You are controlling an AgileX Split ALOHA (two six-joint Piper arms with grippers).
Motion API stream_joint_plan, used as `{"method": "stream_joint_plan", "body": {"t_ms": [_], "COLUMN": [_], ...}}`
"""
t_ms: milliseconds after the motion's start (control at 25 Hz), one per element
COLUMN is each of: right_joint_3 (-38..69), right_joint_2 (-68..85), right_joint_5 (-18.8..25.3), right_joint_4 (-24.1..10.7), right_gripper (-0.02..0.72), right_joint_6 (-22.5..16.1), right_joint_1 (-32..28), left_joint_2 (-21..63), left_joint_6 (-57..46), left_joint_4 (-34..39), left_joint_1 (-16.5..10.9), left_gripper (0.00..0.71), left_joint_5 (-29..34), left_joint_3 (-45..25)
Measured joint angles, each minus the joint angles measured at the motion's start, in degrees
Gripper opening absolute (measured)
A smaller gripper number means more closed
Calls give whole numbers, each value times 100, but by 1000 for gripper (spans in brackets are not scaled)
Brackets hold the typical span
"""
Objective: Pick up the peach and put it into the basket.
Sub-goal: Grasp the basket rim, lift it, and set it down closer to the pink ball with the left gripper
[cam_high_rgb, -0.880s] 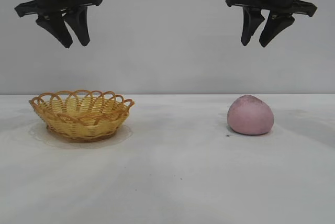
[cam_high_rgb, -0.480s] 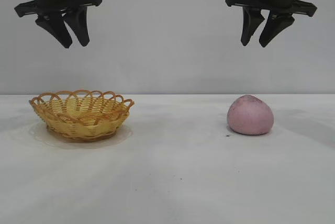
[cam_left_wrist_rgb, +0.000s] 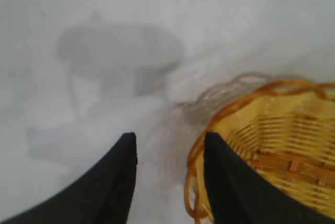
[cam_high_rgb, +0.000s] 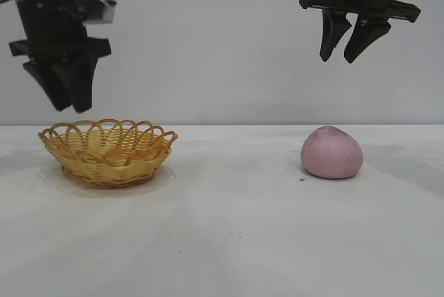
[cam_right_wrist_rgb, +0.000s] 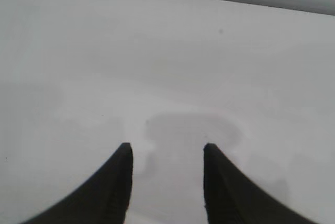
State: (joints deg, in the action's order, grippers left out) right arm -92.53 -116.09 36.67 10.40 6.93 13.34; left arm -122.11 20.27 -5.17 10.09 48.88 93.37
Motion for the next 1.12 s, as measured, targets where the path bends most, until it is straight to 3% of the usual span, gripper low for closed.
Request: {"method": "stream_joint_plan", "body": {"t_ms": [280, 360, 400, 480, 520, 720, 880, 1000, 1120], "right_joint_3": [0, 0, 0, 0, 0, 0, 0, 0, 0], "right_joint_2": [0, 0, 0, 0, 0, 0, 0, 0, 0], "right_joint_5": [9, 21, 33, 45, 71, 253, 350, 350, 350], "right_joint_4": [0, 0, 0, 0, 0, 0, 0, 0, 24], "right_gripper": [314, 314, 314, 314, 314, 314, 314, 314, 314], "right_joint_6": [0, 0, 0, 0, 0, 0, 0, 0, 0], "right_joint_1": [0, 0, 0, 0, 0, 0, 0, 0, 0], "left_joint_2": [-261, -312, -312, -312, -312, -285, 204, 779, 1065], "left_joint_6": [253, 253, 253, 134, -28, -550, -515, 7, 486], "left_joint_4": [-315, -505, -589, -783, -820, -1574, -2545, -3555, -4313], "left_joint_1": [0, 0, 0, 13, 13, 13, 110, 244, 409], "left_gripper": [259, 99, 65, 64, 0, 0, 0, 0, 0], "left_joint_5": [78, 133, 190, 244, 295, 488, -241, -938, -1603], "left_joint_3": [11, 11, 21, 42, 42, -55, -1025, -2072, -2675]}}
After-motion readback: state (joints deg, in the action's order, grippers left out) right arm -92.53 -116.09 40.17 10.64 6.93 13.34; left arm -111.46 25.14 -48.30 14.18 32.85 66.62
